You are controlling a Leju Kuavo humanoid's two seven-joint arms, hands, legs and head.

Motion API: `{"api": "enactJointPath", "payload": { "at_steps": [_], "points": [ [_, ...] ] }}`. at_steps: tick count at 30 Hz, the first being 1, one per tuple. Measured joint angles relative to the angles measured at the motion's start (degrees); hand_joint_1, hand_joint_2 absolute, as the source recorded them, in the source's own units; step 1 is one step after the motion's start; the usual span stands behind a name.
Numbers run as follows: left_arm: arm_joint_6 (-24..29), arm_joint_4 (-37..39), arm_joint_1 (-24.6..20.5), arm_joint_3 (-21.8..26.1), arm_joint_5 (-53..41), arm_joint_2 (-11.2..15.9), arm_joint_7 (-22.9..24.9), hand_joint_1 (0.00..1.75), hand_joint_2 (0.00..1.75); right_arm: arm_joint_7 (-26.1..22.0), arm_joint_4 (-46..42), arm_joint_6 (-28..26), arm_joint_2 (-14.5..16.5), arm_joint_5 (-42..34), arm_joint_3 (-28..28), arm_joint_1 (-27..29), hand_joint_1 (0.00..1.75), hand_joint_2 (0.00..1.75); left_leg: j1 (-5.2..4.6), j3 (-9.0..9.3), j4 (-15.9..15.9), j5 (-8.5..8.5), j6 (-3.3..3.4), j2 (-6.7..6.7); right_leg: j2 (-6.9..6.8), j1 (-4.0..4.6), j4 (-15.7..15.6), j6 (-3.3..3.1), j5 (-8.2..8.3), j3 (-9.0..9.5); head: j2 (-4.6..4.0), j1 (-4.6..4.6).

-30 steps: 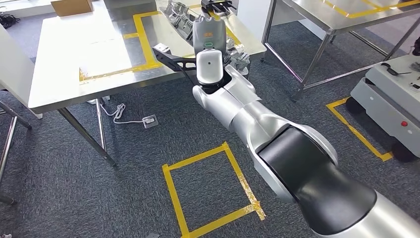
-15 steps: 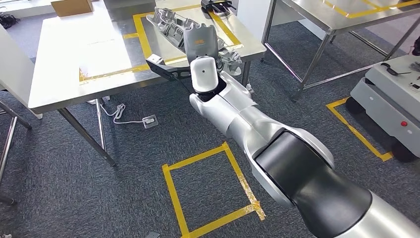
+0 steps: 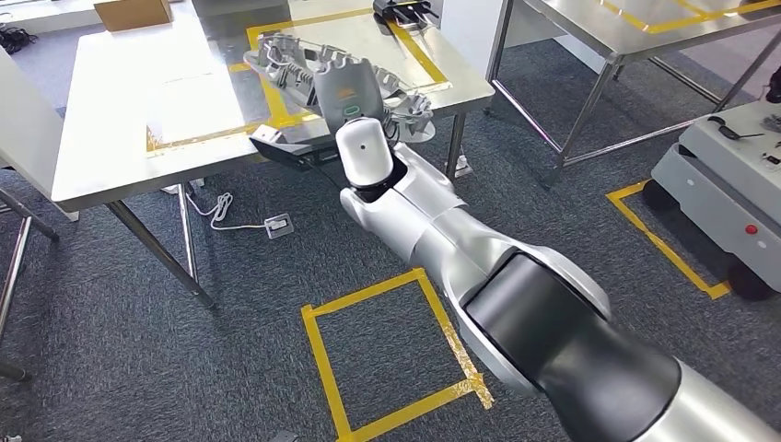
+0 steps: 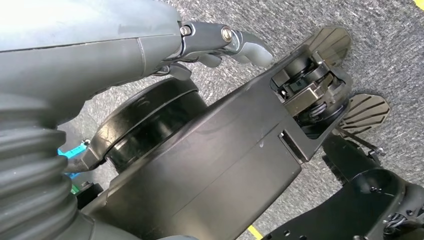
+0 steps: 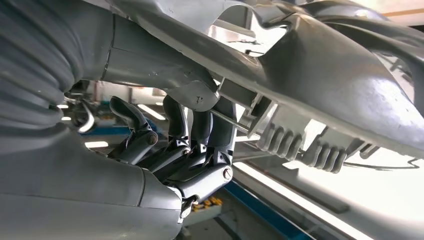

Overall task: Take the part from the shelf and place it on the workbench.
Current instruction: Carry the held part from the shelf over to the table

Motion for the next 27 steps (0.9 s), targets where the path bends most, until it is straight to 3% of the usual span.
{"api": "enactJointPath", "payload": {
  "at_steps": [10, 14, 16, 18, 20, 21, 22, 24, 26, 27],
  "points": [
    [0.0, 0.0, -0.2, -0.4, -0.6, 0.0, 0.0, 0.00, 1.75, -0.1, 0.0, -0.2, 1.2, -0.7, 1.6, 0.5, 1.75, 1.75, -0.57, -0.22, 0.4, -0.35, 0.59, -0.02, -0.06, -0.41, -0.1, 0.52, 0.02, 0.02, 0.00, -0.01],
    [0.0, 0.0, -0.2, -0.5, -0.7, 0.0, 0.0, 0.00, 1.75, 0.0, 0.0, -0.2, 1.2, -0.7, 1.6, 0.6, 1.75, 1.75, -0.45, 0.31, -0.3, -1.08, 2.02, -0.19, -0.07, -0.65, 1.1, 1.39, 0.43, 0.08, -0.01, 0.03],
    [0.0, 0.0, -0.2, -0.5, -0.7, 0.0, -0.1, 0.00, 1.75, 0.1, 0.0, -0.3, 1.1, -0.7, 1.6, 0.6, 1.75, 1.75, -0.30, 1.33, -0.6, -1.30, 2.58, -0.30, 0.52, -0.68, 4.5, 1.45, -1.24, -1.61, 0.00, 0.02],
    [0.0, 0.0, -0.3, -0.5, -0.7, 0.0, -0.1, 0.00, 1.75, 0.1, 0.0, -0.3, 1.0, -0.7, 1.6, 0.6, 1.75, 1.75, -0.33, 1.83, -0.6, -1.53, 2.66, -0.38, 1.19, -0.54, 11.3, 1.33, -4.08, -5.63, 0.00, 0.01],
    [0.0, 0.0, -0.2, -0.5, -0.7, -0.1, -0.1, 0.00, 1.75, 0.0, 0.0, -0.3, 0.8, -0.7, 1.6, 0.8, 1.75, 1.75, -0.39, 2.39, -0.5, -2.03, 2.56, -0.69, 1.38, -0.42, 16.0, 1.12, -4.84, -9.28, 0.00, 0.04],
    [0.0, 0.0, -0.1, -0.5, -0.7, -0.1, -0.1, 0.00, 1.75, 0.0, 0.1, -0.3, 0.7, -0.7, 1.6, 0.9, 1.75, 1.75, -0.40, 2.82, -0.5, -2.38, 2.42, -0.92, 1.39, -0.40, 15.5, 0.93, -3.69, -9.74, 0.00, 0.06],
    [0.0, 0.0, -0.1, -0.5, -0.7, -0.1, -0.1, 0.00, 1.75, 0.0, 0.1, -0.3, 0.6, -0.7, 1.6, 1.1, 1.75, 1.75, -0.39, 3.34, -0.5, -2.79, 2.23, -1.14, 1.39, -0.39, 12.9, 0.71, -1.68, -9.19, 0.00, 0.09],
    [0.0, 0.0, -0.1, -0.5, -0.7, -0.1, -0.1, 0.00, 1.75, 0.0, 0.1, -0.3, 0.4, -0.7, 1.6, 1.2, 1.75, 1.75, -0.42, 4.31, -0.4, -3.75, 1.69, -1.40, 1.50, -0.20, 5.0, 0.18, 2.83, -6.62, 0.00, 0.05],
    [0.0, 0.0, -0.2, -0.5, -0.7, -0.2, -0.1, 0.00, 1.75, 0.0, 0.2, -0.4, 0.3, -0.7, 1.6, 1.2, 1.75, 1.75, -0.38, 4.77, -0.6, -4.40, 0.90, -1.49, 1.65, 0.21, 0.3, -0.48, 4.24, -4.82, 0.01, -0.07],
    [0.0, 0.0, -0.2, -0.5, -0.7, -0.2, -0.1, 0.00, 1.75, 0.0, 0.2, -0.4, 0.3, -0.7, 1.6, 1.2, 1.75, 1.75, -0.34, 4.99, -0.7, -4.46, 0.47, -1.52, 1.67, 0.40, -0.2, -0.87, 3.72, -4.47, 0.00, -0.11]
  ]
}}
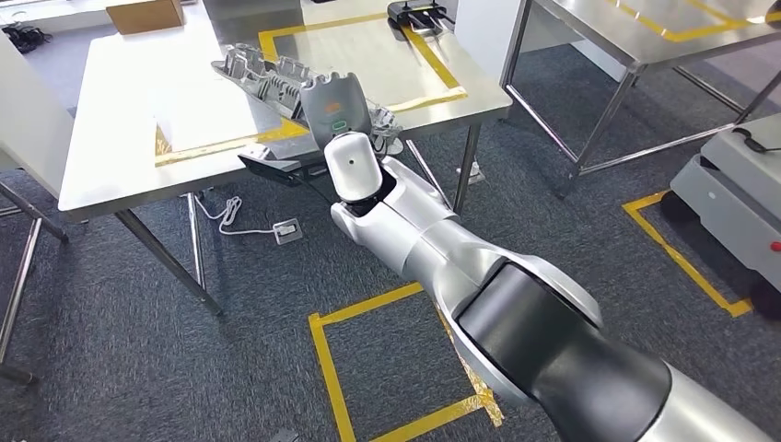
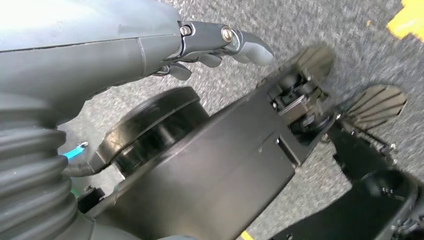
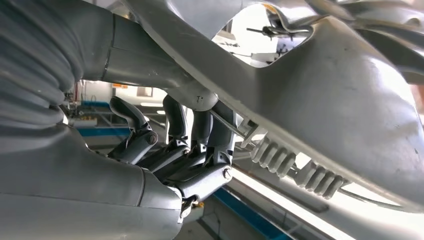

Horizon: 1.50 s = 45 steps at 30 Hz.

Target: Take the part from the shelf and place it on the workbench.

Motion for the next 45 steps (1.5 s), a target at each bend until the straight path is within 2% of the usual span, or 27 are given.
{"api": "enactJointPath", "payload": {
  "at_steps": [3, 5, 7, 9, 10, 11, 13, 14, 15, 16, 18, 20, 21, 22, 24, 25, 26, 29, 30, 33, 35, 36, 38, 40, 41, 44, 45],
  "points": [
    [0.0, 0.0, 0.0, 0.0, 0.0, 0.0, 0.1, 0.00, 1.75, -0.1, 0.0, 0.0, 0.1, 0.0, 0.0, 0.1, 1.75, 1.75, 0.06, -0.73, 2.6, 0.78, -1.08, 0.24, -0.10, -0.26, -0.9, -1.25, -0.63, 1.99, 0.00, -0.16],
    [0.0, -0.1, -0.1, 0.0, 0.1, 0.0, 0.1, 0.00, 1.75, -0.2, 0.0, -0.1, 0.3, 0.0, 0.0, 0.2, 1.75, 1.75, 0.28, -4.57, 8.4, 0.88, -1.77, 0.77, -0.09, -0.54, -1.5, -1.72, -1.71, 3.64, 0.00, -0.49],
    [0.0, 0.0, 0.0, 0.0, 0.1, 0.1, 0.0, 0.00, 1.75, -0.2, 0.0, -0.1, 0.4, 0.2, 0.0, 0.3, 1.75, 1.75, 0.65, -9.23, 13.9, -1.41, -2.45, 1.10, -0.07, -0.65, -1.6, -1.76, -3.26, 5.20, -0.01, -0.63],
    [0.0, 0.0, 0.2, 0.0, 0.1, 0.2, 0.0, 0.00, 1.75, -0.3, 0.0, 0.0, 0.4, 0.3, 0.0, 0.5, 1.75, 1.75, 0.91, -11.80, 14.4, -3.25, -2.94, 1.34, -0.08, -0.86, -1.6, -1.58, -4.99, 7.34, 0.00, -0.64],
    [0.0, 0.0, 0.3, 0.0, 0.2, 0.2, 0.0, 0.00, 1.75, -0.3, 0.1, 0.0, 0.5, 0.3, 0.0, 0.6, 1.75, 1.75, 0.98, -11.97, 12.4, -2.58, -3.06, 1.48, -0.09, -1.01, -1.6, -1.43, -5.91, 8.57, 0.00, -0.64],
    [0.0, 0.0, 0.3, 0.0, 0.2, 0.2, 0.0, 0.00, 1.75, -0.4, 0.1, 0.1, 0.5, 0.3, 0.0, 0.7, 1.75, 1.75, 1.04, -11.64, 9.0, -0.15, -3.11, 1.70, -0.09, -1.20, -1.6, -1.21, -6.92, 9.87, 0.00, -0.65],
    [0.0, 0.1, 0.6, 0.0, 0.3, 0.2, -0.1, 0.00, 1.75, -0.6, 0.1, 0.1, 0.8, 0.4, 0.0, 0.9, 1.75, 1.75, 1.01, -10.66, 1.6, 7.59, -2.83, 2.45, 0.00, -1.31, -1.7, -0.53, -8.91, 12.02, 0.00, -0.95],
    [0.0, 0.1, 0.7, 0.0, 0.4, 0.3, -0.1, 0.00, 1.75, -0.7, 0.1, 0.1, 0.9, 0.5, 0.0, 0.9, 1.75, 1.75, 0.91, -10.23, -0.7, 10.26, -2.46, 2.70, 0.00, -1.21, -2.0, -0.06, -9.83, 12.84, 0.00, -1.13],
    [0.1, 0.2, 0.7, 0.0, 0.5, 0.3, -0.3, 0.00, 1.75, -0.7, 0.2, 0.1, 1.1, 0.5, 0.0, 0.8, 1.75, 1.75, 0.86, -9.89, -2.0, 11.27, -1.96, 2.82, 0.01, -1.11, -2.1, 0.44, -10.26, 13.60, 0.00, -1.27],
    [0.2, 0.2, 0.6, 0.0, 0.6, 0.3, -0.4, 0.00, 1.75, -0.7, 0.2, 0.1, 1.2, 0.5, 0.0, 0.7, 1.75, 1.75, 0.83, -9.35, -1.9, 10.40, -1.39, 2.74, 0.01, -1.06, -2.0, 0.87, -10.15, 14.04, -0.01, -1.32],
    [0.4, 0.1, 0.5, 0.0, 0.6, 0.3, -0.5, 0.00, 1.75, -0.6, 0.1, 0.2, 1.5, 0.5, 0.0, 0.5, 1.75, 1.75, 0.97, -7.84, -2.0, 9.03, -0.44, 2.31, -0.02, -1.17, 1.4, 1.40, -8.29, 13.13, -0.01, -1.12],
    [0.4, 0.0, 0.4, 0.0, 0.6, 0.3, -0.6, 0.00, 1.75, -0.5, 0.1, 0.2, 1.5, 0.5, 0.0, 0.5, 1.75, 1.75, 1.00, -5.89, -2.1, 7.84, 0.20, 1.95, 0.00, -1.10, 8.5, 1.41, -7.19, 8.68, 0.00, -0.92],
    [0.4, 0.0, 0.4, 0.0, 0.6, 0.3, -0.6, 0.00, 1.75, -0.5, 0.1, 0.2, 1.4, 0.5, 0.0, 0.6, 1.75, 1.75, 0.94, -4.95, -2.1, 7.13, 0.40, 1.78, 0.01, -0.91, 11.7, 1.31, -8.18, 5.93, 0.00, -0.88],
    [0.4, 0.0, 0.4, 0.0, 0.6, 0.2, -0.6, 0.00, 1.75, -0.4, 0.1, 0.2, 1.2, 0.5, 0.0, 0.7, 1.75, 1.75, 0.86, -3.97, -2.3, 6.33, 0.58, 1.52, 0.02, -0.69, 13.7, 1.17, -10.53, 3.34, 0.00, -0.82],
    [0.4, 0.1, 0.6, 0.0, 0.6, 0.2, -0.6, 0.00, 1.75, -0.4, 0.3, 0.2, 0.8, 0.5, 0.0, 1.0, 1.75, 1.75, 0.61, -1.84, -2.5, 4.53, 0.78, 0.83, 0.07, -0.24, 13.7, 0.75, -16.12, -0.31, -0.01, -0.75],
    [0.4, 0.1, 0.7, 0.0, 0.6, 0.2, -0.6, 0.00, 1.75, -0.4, 0.3, 0.3, 0.6, 0.5, 0.0, 1.3, 1.75, 1.75, 0.40, -0.65, -2.5, 3.54, 0.85, 0.51, 0.11, 0.01, 11.9, 0.38, -17.06, -1.44, -0.01, -0.69],
    [0.4, 0.1, 0.8, 0.0, 0.6, 0.2, -0.6, 0.00, 1.75, -0.4, 0.4, 0.3, 0.4, 0.5, 0.0, 1.5, 1.75, 1.75, 0.16, 0.57, -2.6, 2.50, 0.89, 0.24, 0.15, 0.26, 9.1, -0.13, -15.51, -2.17, -0.01, -0.66],
    [0.6, 0.4, 0.9, 0.0, 0.5, 0.1, -0.6, 0.00, 1.75, -0.4, 0.7, 0.3, -0.1, 0.5, 0.0, 2.0, 1.75, 1.75, -0.48, 3.30, -2.3, -0.73, 0.67, -0.52, 0.50, 1.18, -0.5, -1.53, -0.04, -2.62, 0.01, -0.84],
    [0.7, 0.4, 1.0, 0.0, 0.5, 0.1, -0.6, 0.00, 1.75, -0.3, 0.8, 0.3, -0.2, 0.5, 0.0, 2.1, 1.75, 1.75, -0.58, 4.00, -2.0, -1.55, 0.47, -0.75, 0.69, 1.35, -1.9, -1.76, 3.12, -2.33, 0.01, -0.92],
    [0.8, 0.3, 0.7, 0.0, 0.5, 0.1, -0.6, 0.00, 1.75, -0.1, 0.8, 0.4, 0.0, 0.4, 0.0, 1.5, 1.75, 1.75, -0.67, 3.97, 0.8, -1.44, -0.38, -0.55, 0.95, 1.12, -2.3, -2.49, 2.79, -0.37, -0.01, -0.90],
    [0.8, 0.2, 0.4, 0.0, 0.5, 0.0, -0.8, 0.00, 1.75, 0.0, 0.8, 0.4, 0.3, 0.5, 0.0, 1.2, 1.75, 1.75, -0.54, 0.16, 6.7, -0.53, -1.16, 0.36, 1.04, 0.84, -2.6, -3.05, 1.90, 1.27, -0.01, -1.01],
    [0.8, 0.2, 0.3, 0.0, 0.5, 0.0, -0.9, 0.00, 1.75, 0.0, 0.8, 0.4, 0.3, 0.5, 0.0, 1.1, 1.75, 1.75, -0.39, -2.39, 10.0, -1.08, -1.58, 0.77, 1.04, 0.77, -2.6, -3.21, 1.28, 2.04, -0.01, -1.10],
    [0.8, 0.2, 0.3, 0.0, 0.5, 0.1, -1.1, 0.00, 1.75, 0.1, 0.8, 0.6, 0.1, 0.5, 0.0, 1.2, 1.75, 1.75, 0.01, -6.86, 13.9, -5.04, -2.16, 1.08, 1.09, 0.57, -2.6, -3.21, -0.19, 3.66, -0.01, -1.14],
    [0.8, 0.3, 0.3, 0.0, 0.5, 0.1, -1.2, 0.00, 1.75, 0.3, 0.8, 0.8, 0.0, 0.3, 0.0, 1.4, 1.75, 1.75, 0.28, -9.00, 12.4, -7.44, -2.40, 1.18, 1.22, 0.28, -2.5, -2.93, -1.73, 5.35, -0.01, -1.14],
    [0.8, 0.3, 0.4, 0.0, 0.5, 0.1, -1.4, 0.00, 1.75, 0.3, 0.9, 0.9, -0.1, 0.3, 0.0, 1.5, 1.75, 1.75, 0.37, -9.21, 9.8, -5.87, -2.42, 1.22, 1.28, 0.14, -2.4, -2.72, -2.49, 6.14, 0.00, -1.14],
    [0.8, 0.3, 0.5, 0.0, 0.5, 0.2, -1.6, 0.00, 1.75, 0.3, 0.9, 1.0, -0.2, 0.2, 0.0, 1.7, 1.75, 1.75, 0.39, -8.65, -0.3, 6.47, -1.84, 1.37, 1.56, 0.05, -1.6, -1.77, -4.74, 7.50, 0.00, -1.23],
    [0.8, 0.4, 0.5, 0.0, 0.5, 0.2, -1.6, 0.00, 1.75, 0.3, 0.9, 1.0, -0.2, 0.2, 0.0, 1.7, 1.75, 1.75, 0.35, -8.55, -1.7, 8.98, -1.44, 1.38, 1.68, 0.11, -1.3, -1.37, -5.41, 7.59, 0.00, -1.28]
  ]
}}
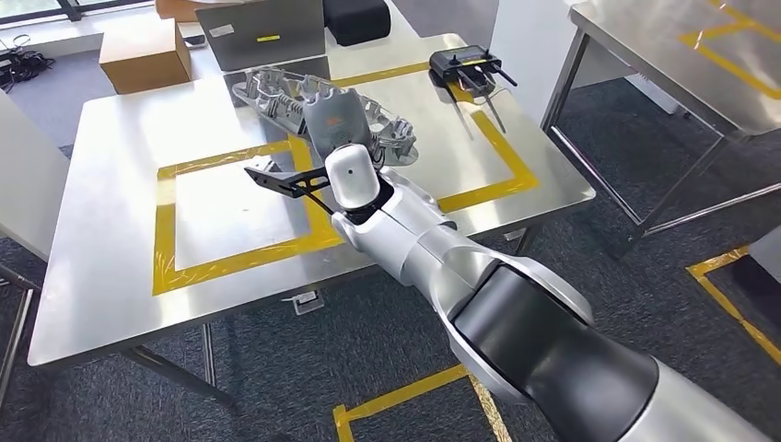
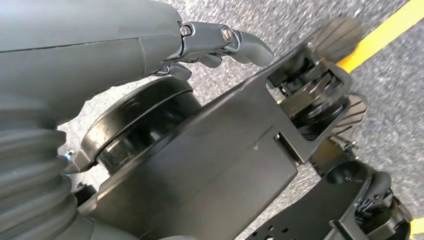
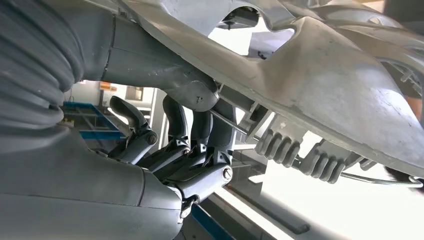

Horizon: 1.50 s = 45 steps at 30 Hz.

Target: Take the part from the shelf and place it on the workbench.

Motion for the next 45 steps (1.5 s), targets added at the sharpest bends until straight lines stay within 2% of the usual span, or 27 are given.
{"api": "enactJointPath", "payload": {
  "at_steps": [1, 4, 5, 7, 8, 9, 10, 11, 12, 13, 14, 15, 19, 25, 35, 39, 42, 45],
  "points": [
    [0.0, 0.0, 0.0, 0.0, 0.0, 0.0, 0.0, 0.00, 1.75, 0.0, 0.0, 0.0, 0.0, 0.0, 0.0, 0.0, 1.75, 1.75, -0.07, -0.01, -0.1, 0.56, 0.42, -0.03, 0.10, 0.05, 0.2, 0.39, -0.53, 0.06, 0.00, -0.03],
    [0.2, 0.0, -0.3, 0.0, 0.0, -0.1, -0.1, 0.00, 1.75, 0.1, 0.0, 0.1, -0.1, -0.1, 0.0, -0.3, 1.75, 1.75, 0.14, 0.40, 0.3, -0.09, 1.49, -0.09, -0.29, 0.04, 1.5, 1.42, -2.29, -0.14, 0.00, 0.05],
    [0.3, 0.0, -0.4, 0.0, 0.0, -0.2, -0.1, 0.00, 1.75, 0.2, 0.0, 0.1, -0.2, -0.2, 0.0, -0.4, 1.75, 1.75, 0.26, 0.63, 0.2, -0.29, 1.80, -0.07, -0.53, 0.04, 3.6, 1.65, -3.56, -1.10, 0.00, 0.11],
    [0.3, -0.1, -0.5, 0.0, 0.0, -0.2, -0.1, 0.00, 1.75, 0.7, 0.0, 0.2, -0.4, -0.5, 0.0, -0.2, 1.75, 1.75, 0.28, 0.97, 0.1, -0.72, 2.26, -0.04, -0.85, 0.07, 10.9, 1.85, -6.87, -4.87, 0.00, 0.20],
    [0.3, 0.0, -0.4, 0.0, 0.0, -0.2, -0.1, 0.00, 1.75, 1.0, 0.0, 0.2, -0.6, -0.7, 0.0, 0.0, 1.75, 1.75, 0.27, 1.11, 0.2, -0.94, 2.38, -0.05, -0.86, 0.08, 14.5, 1.89, -7.97, -6.94, 0.00, 0.21],
    [0.3, 0.0, -0.4, 0.0, -0.1, -0.2, 0.0, 0.00, 1.75, 1.4, 0.0, 0.3, -0.8, -0.9, 0.0, 0.3, 1.75, 1.75, 0.26, 1.25, 0.3, -1.18, 2.44, -0.10, -0.86, 0.08, 16.6, 1.91, -8.03, -8.37, 0.00, 0.21],
    [0.3, 0.0, -0.4, 0.0, -0.2, -0.2, 0.0, 0.00, 1.75, 1.8, 0.0, 0.4, -1.1, -1.1, 0.0, 0.6, 1.75, 1.75, 0.26, 1.40, 0.5, -1.42, 2.46, -0.21, -0.86, 0.08, 16.5, 1.90, -6.85, -8.85, 0.01, 0.21],
    [0.3, 0.0, -0.3, 0.0, -0.2, -0.2, 0.0, 0.00, 1.75, 2.3, 0.1, 0.6, -1.2, -1.5, -0.2, 0.8, 1.75, 1.75, 0.26, 1.53, 0.7, -1.66, 2.42, -0.36, -0.89, 0.07, 14.3, 1.85, -4.65, -8.31, 0.01, 0.24],
    [0.3, 0.0, -0.4, 0.0, -0.2, -0.2, 0.0, 0.00, 1.75, 2.9, 0.1, 0.8, -1.4, -2.0, -0.4, 0.9, 1.75, 1.75, 0.26, 1.62, 1.0, -1.89, 2.32, -0.50, -1.00, 0.09, 10.4, 1.71, -1.98, -7.04, 0.01, 0.26],
    [0.3, 0.0, -0.4, 0.0, -0.2, -0.3, 0.1, 0.00, 1.75, 3.5, 0.1, 1.0, -1.5, -2.7, -0.8, 0.9, 1.75, 1.75, 0.15, 1.65, 1.3, -2.10, 2.14, -0.60, -1.15, 0.22, 6.6, 1.52, -0.01, -5.65, 0.01, 0.26],
    [0.3, 0.0, -0.4, 0.0, -0.2, -0.3, 0.1, 0.00, 1.75, 4.2, 0.1, 1.2, -1.6, -3.6, -1.4, 0.8, 1.75, 1.75, 0.05, 1.61, 1.5, -2.23, 1.92, -0.64, -1.27, 0.32, 3.6, 1.30, 1.21, -4.50, 0.01, 0.26],
    [0.3, 0.0, -0.4, 0.0, -0.2, -0.3, 0.2, 0.00, 1.75, 5.0, 0.1, 1.4, -1.6, -4.4, -2.1, 0.7, 1.75, 1.75, -0.05, 1.57, 1.6, -2.34, 1.71, -0.64, -1.36, 0.39, 1.8, 1.12, 1.68, -3.78, 0.00, 0.24],
    [0.3, 0.0, -0.4, 0.0, -0.1, -0.3, 0.4, 0.00, 1.75, 7.8, 0.1, 3.2, -2.3, -7.3, -5.3, 1.0, 1.75, 1.75, -0.25, 1.77, 1.4, -2.32, 1.86, -0.53, -1.25, 0.50, 1.0, 0.98, 1.66, -3.28, 0.00, 0.22],
    [0.3, 0.0, -0.5, 0.0, -0.1, -0.4, -0.3, 0.00, 1.75, 11.2, 0.3, 5.2, -3.8, -9.5, -8.8, 2.7, 1.75, 1.75, -0.23, 2.14, 0.8, -1.90, 1.17, -0.41, -1.09, 0.52, 1.0, 0.60, 1.81, -3.31, 0.00, 0.22],
    [0.3, 0.0, -0.5, -0.1, -0.4, -0.6, -0.5, 0.00, 1.75, 11.1, 0.4, 5.6, -5.3, -9.9, -10.9, 4.5, 1.75, 1.75, -0.22, 2.15, 0.8, -1.81, 1.03, -0.27, -1.00, 0.41, 1.0, 0.49, 1.89, -3.34, 0.01, 0.24],
    [0.3, 0.0, -0.7, -0.4, -0.7, -0.8, -1.1, 0.00, 1.75, 11.1, 0.4, 5.7, -5.4, -9.6, -11.3, 4.8, 0.00, 1.75, -0.23, 2.13, 0.8, -1.81, 1.04, -0.27, -1.00, 0.35, 1.0, 0.51, 1.91, -3.31, 0.00, 0.24],
    [0.3, 0.0, -0.9, -0.5, -1.0, -0.8, -0.8, 0.00, 1.75, 11.0, 0.4, 5.8, -5.4, -9.2, -11.3, 4.9, 0.00, 1.75, -0.24, 2.13, 0.9, -1.82, 1.04, -0.28, -1.00, 0.34, 1.0, 0.54, 1.92, -3.27, 0.00, 0.24],
    [0.3, -0.1, -1.0, -0.8, -1.0, -0.9, -0.7, 0.00, 0.44, 11.0, 0.4, 5.8, -5.4, -9.0, -11.4, 4.9, 0.00, 1.75, -0.25, 2.13, 0.9, -1.83, 1.05, -0.28, -1.00, 0.33, 1.0, 0.56, 1.94, -3.26, 0.00, 0.24]
  ]
}}
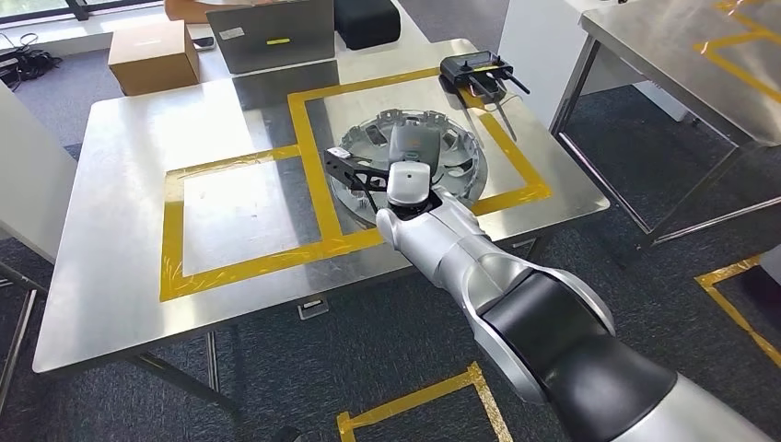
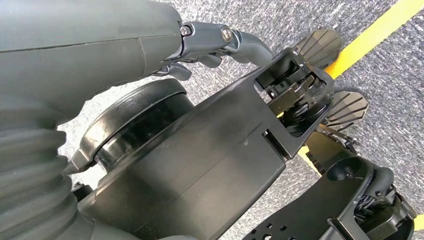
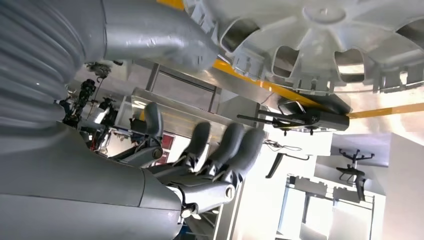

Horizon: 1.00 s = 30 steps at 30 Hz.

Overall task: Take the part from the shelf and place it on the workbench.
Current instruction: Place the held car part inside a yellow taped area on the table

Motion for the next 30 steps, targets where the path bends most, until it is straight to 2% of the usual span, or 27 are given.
{"api": "enactJointPath", "payload": {
  "at_steps": [1, 11, 16, 20, 30],
  "points": [
    [0.0, 0.0, 0.0, 0.0, 0.1, 0.0, -0.1, 0.00, 0.00, -0.1, 0.0, 0.0, 0.0, 0.1, 0.0, 0.0, 0.00, 1.75, -0.01, 0.00, 0.0, 0.00, 0.00, 0.00, 0.00, -0.01, 0.0, 0.00, 0.00, 0.00, 0.01, 0.01],
    [0.0, 0.0, -0.3, -0.1, 0.7, 0.0, 0.3, 0.00, 0.00, -0.9, 0.0, -0.2, 0.0, 0.4, -0.2, 0.1, 0.00, 1.75, -0.01, 0.00, 0.0, 0.00, 0.01, 0.00, 0.00, -0.01, 0.0, 0.04, 0.03, 0.01, 0.00, 0.01],
    [0.0, 0.0, -0.3, -0.1, 1.0, 0.0, 0.7, 0.00, 0.00, -3.0, -0.1, -2.3, 0.0, 1.7, -0.2, -0.1, 0.00, 1.75, -0.02, 0.00, 0.0, 0.01, 0.01, -0.01, 0.00, -0.01, 0.0, 0.05, 0.04, 0.02, 0.00, 0.01],
    [0.0, 0.0, -0.4, -0.1, 0.5, 0.0, -0.4, 0.00, 0.00, -4.7, -0.5, -4.2, 0.4, 2.7, -0.2, -2.0, 0.00, 1.75, -0.02, 0.00, 0.0, 0.01, 0.00, 0.00, 0.01, -0.01, 0.0, 0.05, 0.04, 0.02, 0.01, -0.01],
    [0.0, 0.0, -0.6, -0.1, 0.0, -0.1, -0.4, 0.00, 0.00, -5.0, -1.1, -5.1, 1.5, 4.6, -0.2, -6.0, 0.00, 1.75, -0.03, 0.00, 0.0, 0.03, 0.01, -0.01, 0.01, -0.02, 0.0, 0.06, 0.08, 0.03, 0.00, 0.00]
  ]
}}
